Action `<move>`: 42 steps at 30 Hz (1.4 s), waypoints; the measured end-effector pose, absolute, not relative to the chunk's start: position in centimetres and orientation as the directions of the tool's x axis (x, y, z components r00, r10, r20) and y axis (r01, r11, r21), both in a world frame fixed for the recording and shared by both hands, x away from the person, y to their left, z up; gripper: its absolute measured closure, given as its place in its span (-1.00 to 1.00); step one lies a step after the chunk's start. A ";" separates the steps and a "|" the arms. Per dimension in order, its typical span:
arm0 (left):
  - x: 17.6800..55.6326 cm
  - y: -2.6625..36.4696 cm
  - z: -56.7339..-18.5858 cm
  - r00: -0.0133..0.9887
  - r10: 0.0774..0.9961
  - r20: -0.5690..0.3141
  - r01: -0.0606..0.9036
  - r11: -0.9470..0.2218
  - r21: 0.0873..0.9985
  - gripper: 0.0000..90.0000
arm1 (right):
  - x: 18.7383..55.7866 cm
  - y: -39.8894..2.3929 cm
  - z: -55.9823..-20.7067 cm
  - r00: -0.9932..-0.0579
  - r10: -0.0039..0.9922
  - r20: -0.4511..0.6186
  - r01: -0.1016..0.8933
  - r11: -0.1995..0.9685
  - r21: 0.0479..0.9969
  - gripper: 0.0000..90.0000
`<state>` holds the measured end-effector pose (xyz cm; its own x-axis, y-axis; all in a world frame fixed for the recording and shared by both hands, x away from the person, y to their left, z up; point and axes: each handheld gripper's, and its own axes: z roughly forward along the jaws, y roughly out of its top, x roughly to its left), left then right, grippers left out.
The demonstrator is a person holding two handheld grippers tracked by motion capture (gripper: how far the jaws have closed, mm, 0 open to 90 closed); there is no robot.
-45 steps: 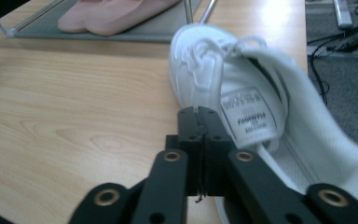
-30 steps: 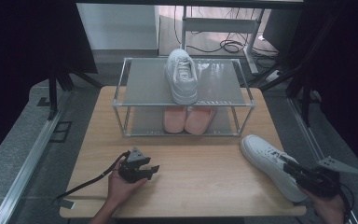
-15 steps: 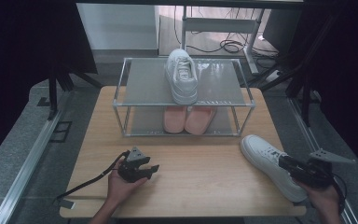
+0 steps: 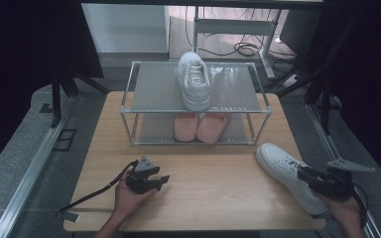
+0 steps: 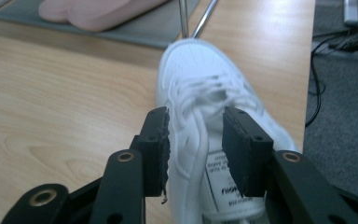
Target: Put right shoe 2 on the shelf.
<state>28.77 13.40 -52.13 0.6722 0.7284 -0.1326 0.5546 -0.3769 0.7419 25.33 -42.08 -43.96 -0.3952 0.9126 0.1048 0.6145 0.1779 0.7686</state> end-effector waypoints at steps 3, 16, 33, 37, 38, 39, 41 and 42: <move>28.8 13.4 -52.2 0.673 0.728 -0.134 0.556 -0.377 0.741 0.07 | 25.4 -41.8 -44.5 -0.403 0.909 0.108 0.632 0.191 0.751 0.33; 28.8 13.3 -52.2 0.673 0.727 -0.135 0.555 -0.376 0.742 0.07 | 26.2 -40.4 -45.6 -0.413 0.909 0.064 0.701 0.272 0.659 0.52; 28.9 13.3 -52.3 0.667 0.732 -0.136 0.559 -0.372 0.741 0.07 | 26.2 -41.6 -44.9 -0.393 0.894 0.216 0.673 0.120 0.729 0.83; 28.9 13.3 -52.3 0.667 0.732 -0.137 0.560 -0.372 0.740 0.07 | 25.5 -42.0 -43.9 -0.404 0.875 0.266 0.645 0.066 0.762 0.83; 28.9 13.3 -52.3 0.667 0.732 -0.137 0.560 -0.372 0.740 0.07 | 25.3 -42.2 -43.6 -0.403 0.871 0.280 0.634 0.046 0.772 0.83; 28.9 13.3 -52.3 0.667 0.732 -0.137 0.560 -0.371 0.741 0.07 | 25.1 -42.3 -43.3 -0.401 0.867 0.297 0.623 0.020 0.782 0.83; 28.9 13.3 -52.3 0.667 0.732 -0.139 0.560 -0.369 0.742 0.07 | 24.8 -42.6 -42.7 -0.404 0.859 0.314 0.598 -0.012 0.802 0.83; 28.9 13.3 -52.3 0.667 0.732 -0.139 0.560 -0.369 0.742 0.07 | 24.6 -42.7 -42.4 -0.406 0.856 0.319 0.588 -0.023 0.809 0.83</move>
<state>28.86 13.29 -52.25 0.6667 0.7323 -0.1389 0.5599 -0.3690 0.7418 24.59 -42.66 -42.39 -0.4060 0.8563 0.3192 0.5877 -0.0229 0.8088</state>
